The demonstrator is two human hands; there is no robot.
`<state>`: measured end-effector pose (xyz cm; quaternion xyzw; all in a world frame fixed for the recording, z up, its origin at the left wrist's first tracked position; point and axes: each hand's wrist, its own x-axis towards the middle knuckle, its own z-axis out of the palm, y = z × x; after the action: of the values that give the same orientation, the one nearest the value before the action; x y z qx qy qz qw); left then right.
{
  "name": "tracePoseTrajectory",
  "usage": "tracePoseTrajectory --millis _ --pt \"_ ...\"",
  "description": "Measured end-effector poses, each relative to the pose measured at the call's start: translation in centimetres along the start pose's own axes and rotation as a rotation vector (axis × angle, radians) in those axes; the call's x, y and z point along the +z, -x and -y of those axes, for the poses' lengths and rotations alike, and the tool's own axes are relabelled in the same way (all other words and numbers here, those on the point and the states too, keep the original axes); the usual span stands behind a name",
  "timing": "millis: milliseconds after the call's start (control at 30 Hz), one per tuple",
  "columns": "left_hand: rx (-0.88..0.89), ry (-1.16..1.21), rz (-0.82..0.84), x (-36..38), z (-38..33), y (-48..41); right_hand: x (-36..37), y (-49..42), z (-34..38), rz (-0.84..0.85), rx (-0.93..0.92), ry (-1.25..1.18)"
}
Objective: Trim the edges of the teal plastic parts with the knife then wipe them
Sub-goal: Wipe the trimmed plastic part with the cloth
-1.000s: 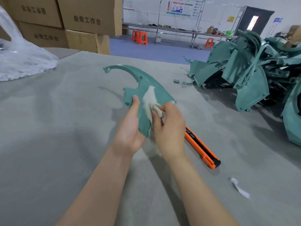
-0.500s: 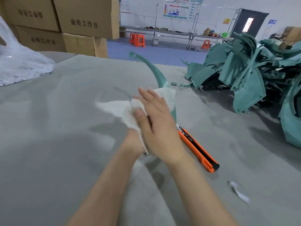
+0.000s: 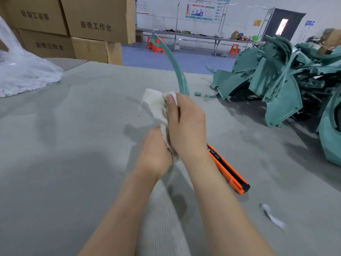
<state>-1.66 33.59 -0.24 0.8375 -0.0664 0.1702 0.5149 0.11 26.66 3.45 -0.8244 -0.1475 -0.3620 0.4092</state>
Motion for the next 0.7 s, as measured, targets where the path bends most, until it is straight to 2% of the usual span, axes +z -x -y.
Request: tracePoseTrajectory --millis 67,167,233,267,300,367,400,433,467,533,633,700 --pt "0.046 0.012 -0.012 0.4 -0.2 -0.2 -0.7 0.4 -0.8 -0.104 0.044 -0.083" --pt "0.015 0.0 -0.042 0.0 -0.1 -0.5 -2.4 -0.5 -3.4 -0.376 0.382 -0.201" --pt "-0.027 0.122 0.008 -0.6 0.0 -0.6 -4.2 -1.4 -5.3 -0.555 0.564 -0.347" --pt "-0.049 0.207 0.075 -0.8 -0.1 -0.6 -4.7 -1.6 -5.9 -0.544 0.583 -0.429" --pt "-0.063 0.249 0.168 -1.1 -0.3 -0.5 -4.9 -1.7 -6.4 -0.427 0.572 -0.481" --pt "-0.055 0.23 0.32 -1.5 -0.4 -0.2 -4.6 -1.0 -6.8 0.005 0.473 -0.32" --pt "-0.04 0.196 0.378 -1.7 -0.3 -0.2 -4.1 -0.3 -7.1 0.163 0.407 -0.248" --pt "-0.022 0.164 0.429 -2.0 -0.3 -0.2 -3.8 0.1 -7.1 0.234 0.369 -0.201" --pt "-0.006 0.166 0.471 -2.3 -0.3 -0.1 -3.7 0.3 -7.2 0.229 0.366 -0.213" --pt "0.009 0.225 0.525 -2.8 -0.4 0.1 -3.9 0.1 -7.6 0.064 0.409 -0.236" --pt "0.022 0.247 0.617 -2.7 -0.8 0.3 -4.2 -0.2 -7.8 -0.079 0.605 -0.256" --pt "0.044 0.366 0.675 -3.1 -0.7 0.3 -4.7 -0.3 -8.8 -0.151 0.733 -0.349"
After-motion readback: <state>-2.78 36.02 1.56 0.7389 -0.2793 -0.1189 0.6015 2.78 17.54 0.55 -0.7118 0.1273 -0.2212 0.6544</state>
